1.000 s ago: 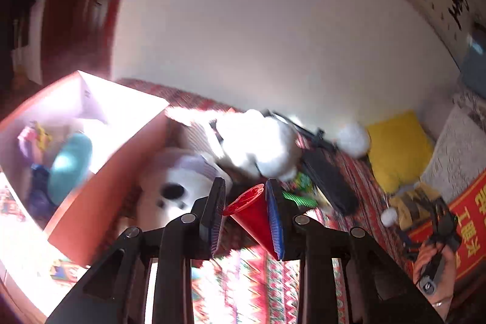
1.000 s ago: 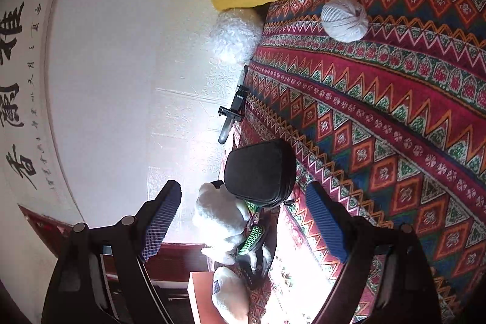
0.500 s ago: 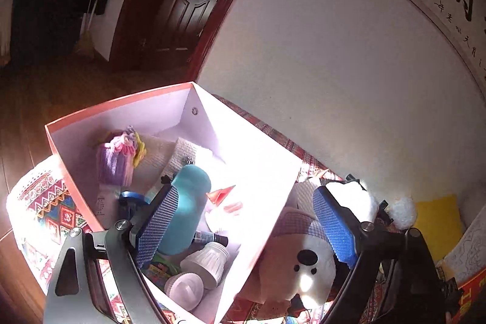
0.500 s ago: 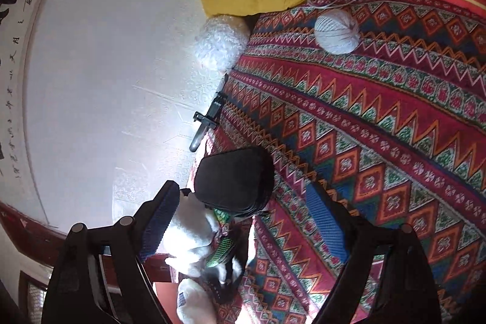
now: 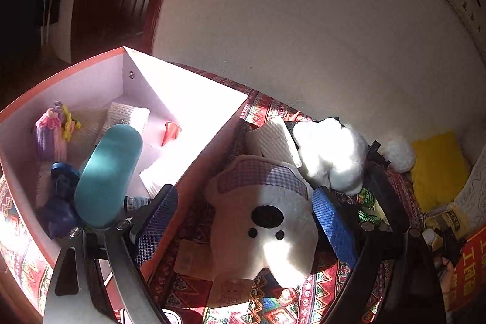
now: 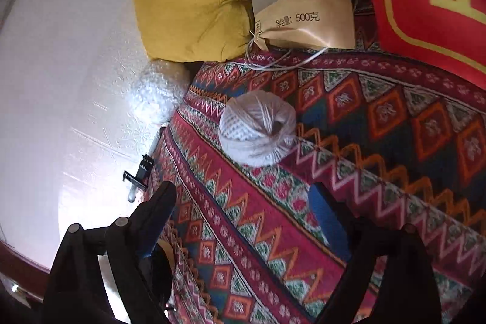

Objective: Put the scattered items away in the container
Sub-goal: 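Grasp the white yarn ball with the right tool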

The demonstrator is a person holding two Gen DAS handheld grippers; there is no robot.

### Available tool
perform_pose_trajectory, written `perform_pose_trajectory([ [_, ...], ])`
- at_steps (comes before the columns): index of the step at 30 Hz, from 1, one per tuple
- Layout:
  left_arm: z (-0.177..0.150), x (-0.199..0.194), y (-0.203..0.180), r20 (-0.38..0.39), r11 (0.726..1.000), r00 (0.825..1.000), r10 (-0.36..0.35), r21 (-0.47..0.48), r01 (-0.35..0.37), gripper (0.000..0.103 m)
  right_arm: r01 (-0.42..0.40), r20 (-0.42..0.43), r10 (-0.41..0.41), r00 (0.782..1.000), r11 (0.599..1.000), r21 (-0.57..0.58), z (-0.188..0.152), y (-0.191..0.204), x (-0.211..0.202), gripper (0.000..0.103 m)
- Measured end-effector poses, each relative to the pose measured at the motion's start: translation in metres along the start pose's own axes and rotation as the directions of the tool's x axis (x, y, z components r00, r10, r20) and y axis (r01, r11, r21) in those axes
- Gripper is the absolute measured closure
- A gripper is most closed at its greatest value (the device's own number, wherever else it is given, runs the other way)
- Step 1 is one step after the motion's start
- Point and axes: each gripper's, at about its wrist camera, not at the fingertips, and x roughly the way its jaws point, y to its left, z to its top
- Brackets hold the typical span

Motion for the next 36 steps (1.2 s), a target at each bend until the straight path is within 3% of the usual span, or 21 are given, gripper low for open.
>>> perform_pose_trajectory([
  [2, -0.003, 0.005, -0.003, -0.002, 1.000, 1.000, 0.013, 0.010, -0.013, 0.013, -0.072, 0.034, 0.069, 0.997, 0.994, 0.080, 0.006, -0.009, 0.013, 0.001],
  [3, -0.004, 0.009, -0.004, -0.005, 1.000, 1.000, 0.022, 0.017, -0.022, 0.013, -0.084, 0.061, 0.078, 0.995, 0.991, 0.106, 0.007, -0.013, 0.019, 0.001],
  [7, -0.008, 0.017, -0.007, -0.012, 0.997, 0.998, 0.054, 0.055, -0.054, 0.013, 0.030, 0.096, -0.028, 0.995, 0.999, -0.014, 0.005, 0.008, 0.037, 0.003],
  [9, -0.007, 0.018, -0.005, -0.007, 0.996, 0.997, 0.072, 0.062, -0.071, 0.013, 0.159, 0.069, -0.150, 0.986, 0.974, -0.160, 0.001, 0.021, 0.048, 0.061],
  [10, -0.006, 0.018, -0.004, -0.003, 0.995, 0.997, 0.077, 0.057, -0.077, 0.013, 0.168, 0.060, -0.159, 0.985, 0.964, -0.208, -0.002, 0.022, 0.051, 0.064],
  [12, -0.003, 0.014, 0.002, 0.003, 0.997, 0.997, 0.073, 0.029, -0.073, 0.013, 0.203, 0.064, -0.193, 0.979, 0.947, -0.250, -0.003, 0.024, 0.047, 0.095],
  [13, -0.001, 0.011, 0.005, 0.007, 0.997, 0.997, 0.073, 0.013, -0.073, 0.013, 0.193, 0.060, -0.184, 0.981, 0.945, -0.264, -0.001, 0.028, 0.041, 0.103],
  [18, 0.006, -0.005, 0.027, 0.022, 0.996, 0.998, 0.061, -0.060, -0.060, 0.013, 0.183, 0.190, -0.106, 0.976, 0.873, -0.452, -0.006, 0.100, -0.022, 0.103],
  [23, 0.010, -0.022, 0.047, 0.039, 0.994, 0.998, 0.058, -0.090, -0.055, 0.013, 0.095, 0.249, 0.043, 0.968, 0.852, -0.516, -0.024, 0.153, -0.089, 0.103],
  [25, 0.013, -0.027, 0.051, 0.050, 0.995, 0.997, 0.055, -0.091, -0.050, 0.013, 0.066, 0.259, 0.076, 0.963, 0.864, -0.500, -0.026, 0.157, -0.103, 0.103],
  [27, 0.016, -0.029, 0.049, 0.059, 0.997, 0.998, 0.037, -0.072, -0.033, 0.013, 0.064, 0.252, 0.054, 0.966, 0.897, -0.438, -0.022, 0.144, -0.097, 0.087],
  [28, 0.016, -0.029, 0.044, 0.063, 0.998, 0.997, 0.033, -0.051, -0.030, 0.013, 0.076, 0.245, 0.026, 0.969, 0.916, -0.394, -0.019, 0.132, -0.089, 0.039],
  [29, 0.016, -0.028, 0.038, 0.064, 0.999, 0.997, 0.034, -0.019, -0.033, 0.013, 0.098, 0.235, -0.015, 0.972, 0.933, -0.346, -0.017, 0.118, -0.079, 0.004],
  [32, 0.007, -0.019, 0.004, 0.053, 0.991, 0.998, 0.036, 0.123, -0.043, 0.013, 0.145, 0.125, -0.111, 0.986, 0.941, -0.306, 0.008, 0.069, -0.044, 0.017],
  [34, -0.004, -0.007, -0.027, 0.035, 0.976, 0.999, 0.029, 0.217, -0.036, 0.013, 0.231, 0.139, -0.199, 0.970, 0.932, -0.278, 0.027, 0.039, -0.031, 0.017],
  [36, -0.018, 0.011, -0.064, -0.003, 0.955, 1.000, 0.017, 0.295, -0.015, 0.013, 0.254, 0.121, -0.231, 0.966, 0.938, -0.237, 0.046, 0.017, -0.012, 0.017],
])
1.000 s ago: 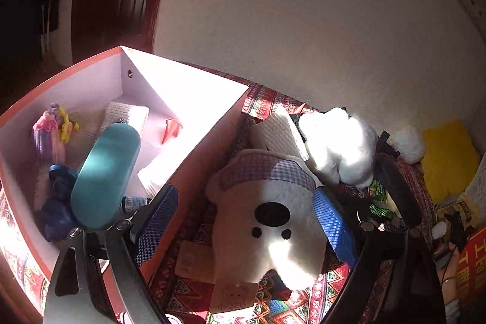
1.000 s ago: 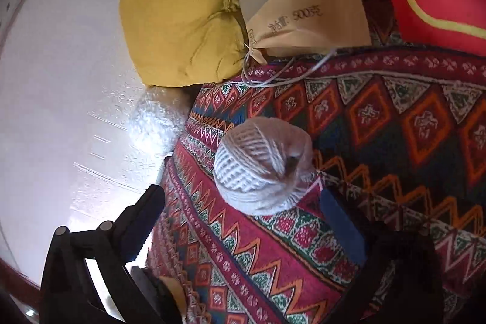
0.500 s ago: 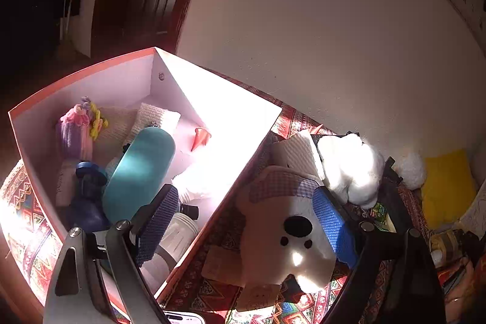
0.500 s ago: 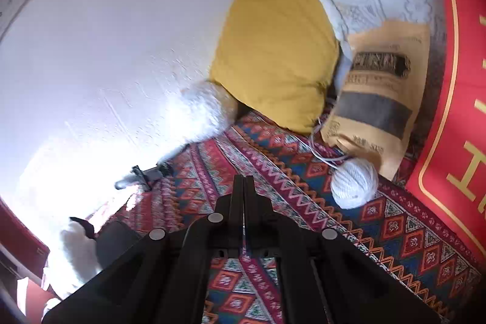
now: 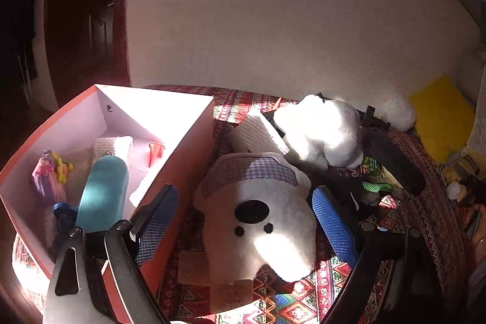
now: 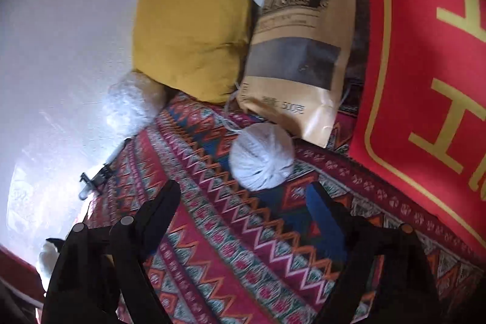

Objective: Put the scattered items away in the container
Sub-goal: 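Grasp the white yarn ball with the right tool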

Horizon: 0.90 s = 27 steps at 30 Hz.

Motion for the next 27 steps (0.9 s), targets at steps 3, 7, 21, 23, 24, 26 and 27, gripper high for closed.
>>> perform_pose_trajectory([
  [3, -0.001, 0.034, -0.071, -0.057, 0.991, 0.998, -0.018, 0.134, 0.026, 0.013, -0.031, -0.040, 0.032, 0.999, 0.999, 0.020, 0.007, -0.008, 0.042, 0.016],
  [7, 0.005, 0.090, -0.168, -0.123, 0.961, 0.991, -0.056, 0.262, 0.087, 0.013, 0.010, 0.021, -0.008, 1.000, 0.996, -0.084, -0.006, -0.002, 0.075, 0.042],
  [21, 0.023, 0.273, -0.315, -0.308, 0.784, 0.949, 0.059, 0.603, 0.147, 0.030, -0.343, 0.038, 0.341, 0.939, 0.935, 0.088, -0.009, -0.056, 0.054, 0.043],
  [23, 0.028, 0.281, -0.306, -0.362, 0.820, 0.929, 0.078, 0.553, 0.146, 0.068, -0.359, 0.041, 0.356, 0.933, 0.928, 0.105, -0.010, -0.061, 0.052, 0.043],
  [24, 0.029, 0.278, -0.304, -0.370, 0.824, 0.926, 0.081, 0.548, 0.147, 0.078, -0.368, 0.043, 0.365, 0.930, 0.923, 0.113, -0.009, -0.064, 0.051, 0.043],
  [26, 0.032, 0.266, -0.298, -0.386, 0.835, 0.920, 0.065, 0.525, 0.161, 0.087, -0.382, 0.050, 0.379, 0.924, 0.916, 0.121, -0.009, -0.067, 0.048, 0.043],
  [27, 0.033, 0.256, -0.293, -0.394, 0.848, 0.918, 0.047, 0.502, 0.172, 0.090, -0.386, 0.053, 0.382, 0.923, 0.915, 0.119, -0.010, -0.066, 0.048, 0.043],
])
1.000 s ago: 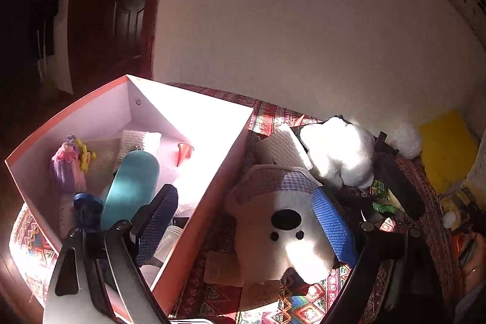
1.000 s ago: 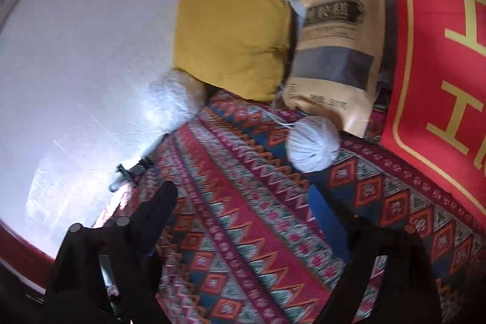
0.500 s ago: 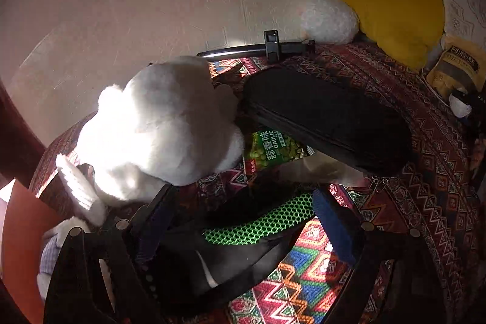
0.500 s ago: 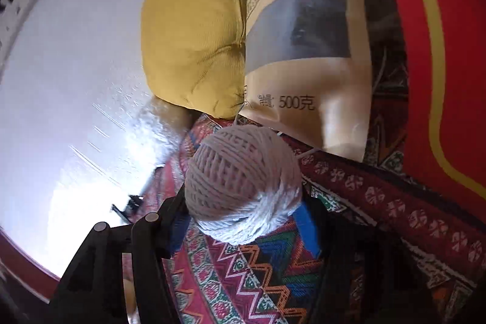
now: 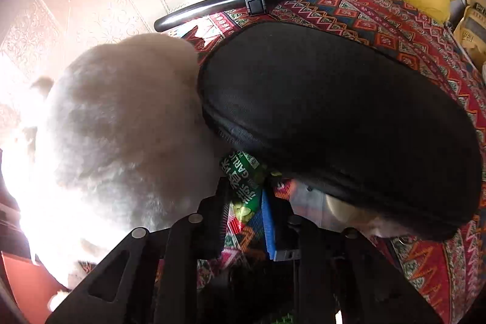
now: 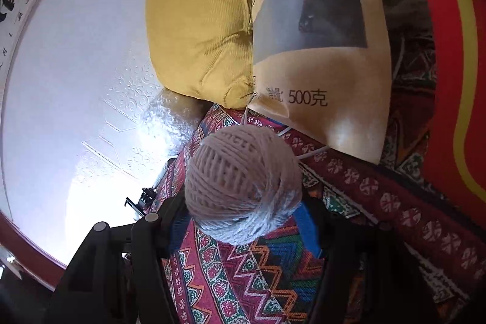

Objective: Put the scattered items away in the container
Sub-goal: 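Drop the yarn ball into the box with the right tool while the left tool drops a green packet in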

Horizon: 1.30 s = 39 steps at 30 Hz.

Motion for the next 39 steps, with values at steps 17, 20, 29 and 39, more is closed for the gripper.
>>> perform_pose_trajectory([
  [17, -0.292, -0.323, 0.195, 0.477, 0.822, 0.872, -0.109, -0.451, 0.349, 0.095, 0.168, -0.135, -0.210, 0.968, 0.947, -0.274, -0.091, 0.047, -0.100, 0.044],
  [20, -0.344, -0.358, 0.242, 0.526, 0.774, 0.850, -0.019, -0.530, 0.345, 0.095, 0.079, -0.186, -0.148, 0.971, 0.939, -0.336, -0.135, 0.079, -0.157, 0.044],
  [29, -0.423, -0.367, 0.354, 0.610, 0.588, 0.780, 0.141, -0.686, 0.429, 0.095, -0.364, -0.351, 0.189, 0.917, 0.757, -0.543, -0.264, 0.313, -0.256, 0.044],
  [39, -0.446, -0.324, 0.405, 0.537, 0.565, 0.818, 0.206, -0.748, 0.349, 0.094, -0.744, -0.603, 0.435, 0.669, 0.389, -0.544, -0.419, 0.547, -0.258, 0.044],
])
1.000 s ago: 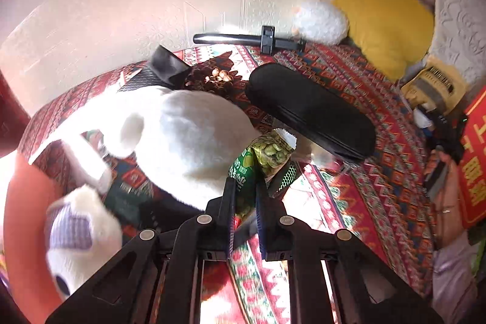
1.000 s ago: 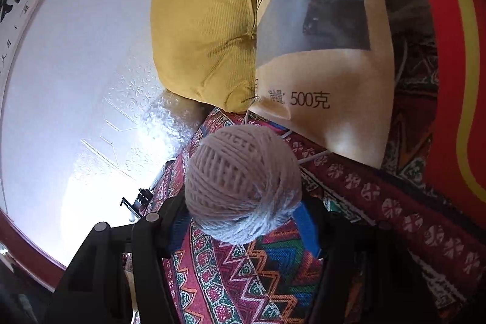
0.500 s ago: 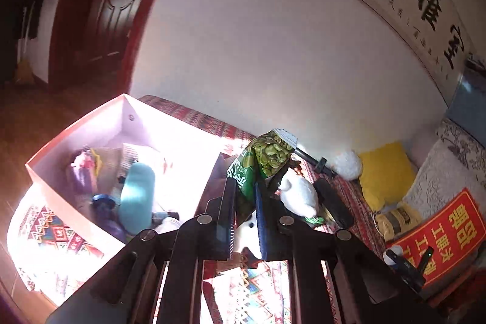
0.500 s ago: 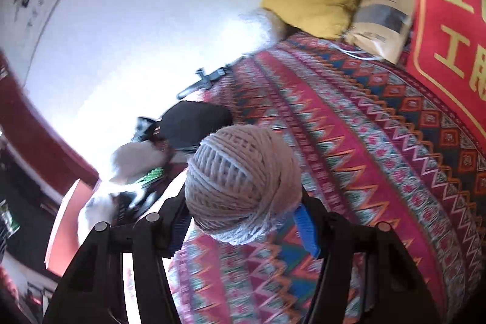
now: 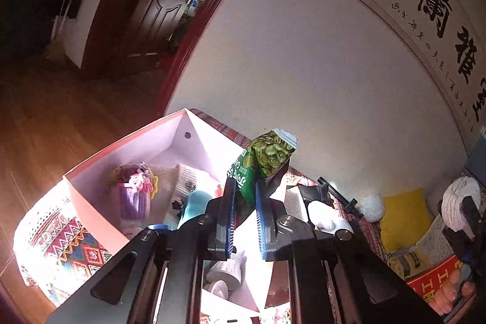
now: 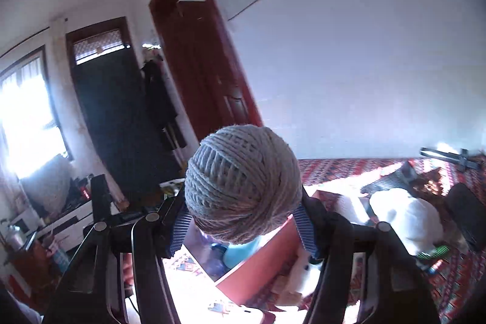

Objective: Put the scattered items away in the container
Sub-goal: 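Drop the yarn ball into the box with the right tool while the left tool drops a green packet in, then grasp the black green-mesh glove with the right tool and lift it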

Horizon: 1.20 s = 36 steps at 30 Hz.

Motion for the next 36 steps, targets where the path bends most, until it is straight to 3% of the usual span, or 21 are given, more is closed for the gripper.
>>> perform_pose_trajectory([
  [2, 0.002, 0.008, 0.010, -0.015, 0.999, 0.999, 0.031, -0.013, -0.031, 0.093, -0.088, -0.060, 0.086, 0.994, 0.996, -0.031, 0.000, 0.021, 0.044, 0.042],
  [3, 0.003, 0.010, 0.016, -0.007, 0.998, 0.999, 0.054, -0.034, -0.054, 0.085, -0.097, -0.097, 0.092, 0.991, 0.994, -0.050, -0.002, 0.026, 0.066, 0.041],
  [4, 0.003, 0.009, 0.023, 0.006, 0.996, 0.997, 0.071, -0.055, -0.071, 0.061, -0.075, -0.122, 0.066, 0.990, 0.995, -0.071, -0.007, 0.033, 0.084, 0.029],
  [5, 0.004, 0.006, 0.028, 0.025, 0.993, 0.996, 0.090, -0.077, -0.088, 0.044, -0.040, -0.130, 0.028, 0.991, 0.995, -0.091, -0.011, 0.036, 0.098, 0.016],
  [6, 0.004, 0.001, 0.033, 0.054, 0.990, 0.993, 0.107, -0.098, -0.101, 0.019, -0.012, -0.124, -0.001, 0.992, 0.994, -0.105, -0.014, 0.040, 0.105, 0.016],
  [9, 0.008, -0.010, 0.043, 0.115, 0.985, 0.985, 0.128, -0.127, -0.113, 0.015, -0.004, -0.095, -0.007, 0.995, 0.994, -0.113, -0.014, 0.035, 0.105, 0.016],
  [14, 0.001, 0.005, 0.030, 0.067, 0.992, 0.994, 0.083, -0.097, -0.077, 0.012, 0.108, 0.002, -0.108, 0.994, 0.993, 0.046, -0.008, -0.031, 0.056, 0.013],
  [18, -0.021, 0.026, -0.030, 0.002, 0.998, 1.000, 0.015, 0.054, -0.015, 0.011, 0.182, 0.083, -0.210, 0.974, 0.947, 0.263, -0.011, -0.094, -0.003, 0.008],
  [21, -0.058, 0.054, -0.093, -0.102, 0.976, 0.994, -0.032, 0.211, 0.053, 0.004, 0.195, 0.119, -0.263, 0.957, 0.893, 0.406, -0.026, -0.137, -0.044, 0.007],
  [23, -0.088, 0.079, -0.133, -0.165, 0.951, 0.986, -0.014, 0.303, 0.065, 0.004, 0.239, 0.117, -0.337, 0.934, 0.834, 0.498, -0.032, -0.162, -0.066, 0.006],
  [26, -0.134, 0.121, -0.173, -0.264, 0.918, 0.963, 0.051, 0.391, 0.059, 0.004, 0.155, 0.170, -0.328, 0.929, 0.764, 0.627, -0.043, -0.210, -0.092, 0.004],
  [28, -0.158, 0.144, -0.190, -0.319, 0.901, 0.945, 0.079, 0.428, 0.069, 0.004, 0.145, 0.130, -0.344, 0.930, 0.667, 0.731, -0.063, -0.244, -0.094, 0.004],
  [30, -0.173, 0.162, -0.206, -0.352, 0.888, 0.932, 0.085, 0.451, 0.089, 0.004, 0.094, 0.104, -0.308, 0.946, 0.564, 0.821, -0.092, -0.280, -0.091, 0.004],
  [31, -0.176, 0.169, -0.213, -0.372, 0.889, 0.926, 0.072, 0.445, 0.109, 0.004, 0.073, 0.086, -0.293, 0.952, 0.494, 0.866, -0.108, -0.298, -0.089, 0.006],
  [33, -0.177, 0.188, -0.221, -0.427, 0.920, 0.904, 0.021, 0.362, 0.150, 0.004, 0.016, 0.071, -0.256, 0.964, 0.324, 0.946, -0.144, -0.326, -0.081, 0.011],
  [36, -0.173, 0.224, -0.231, -0.528, 0.968, 0.845, -0.080, 0.162, 0.193, 0.004, -0.024, 0.061, -0.232, 0.971, 0.160, 0.987, -0.183, -0.350, -0.067, 0.012],
])
